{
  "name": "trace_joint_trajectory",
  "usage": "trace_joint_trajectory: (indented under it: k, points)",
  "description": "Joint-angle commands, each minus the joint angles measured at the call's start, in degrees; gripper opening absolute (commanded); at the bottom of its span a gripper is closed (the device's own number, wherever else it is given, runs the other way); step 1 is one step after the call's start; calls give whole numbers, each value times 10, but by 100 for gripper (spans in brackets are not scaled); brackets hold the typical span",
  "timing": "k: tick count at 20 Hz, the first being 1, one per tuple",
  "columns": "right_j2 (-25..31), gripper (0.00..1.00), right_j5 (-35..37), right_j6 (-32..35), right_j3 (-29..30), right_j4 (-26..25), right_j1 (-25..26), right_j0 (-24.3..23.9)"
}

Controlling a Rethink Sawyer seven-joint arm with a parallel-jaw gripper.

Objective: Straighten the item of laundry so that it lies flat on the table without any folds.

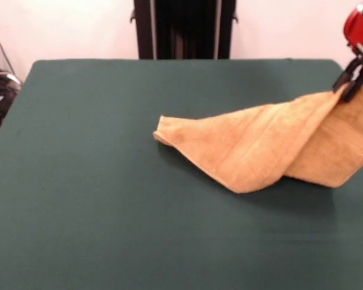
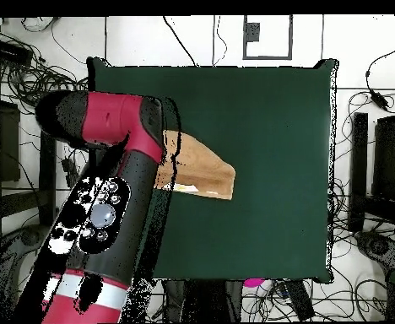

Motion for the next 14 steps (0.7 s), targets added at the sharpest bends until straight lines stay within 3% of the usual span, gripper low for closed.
trace_joint_trajectory:
  k: [1,3,5,8,9,11,14]
  points:
    - [223,0,-170,5,138,125,0,-67]
    - [312,0,-259,-97,180,171,-2,-112]
    - [364,0,-325,-132,201,186,0,-139]
    - [525,0,-467,-214,283,219,-13,-227]
    - [518,0,-444,-206,278,202,-8,-226]
    - [449,0,-386,-143,231,129,6,-193]
    - [446,0,-326,-126,214,83,9,-202]
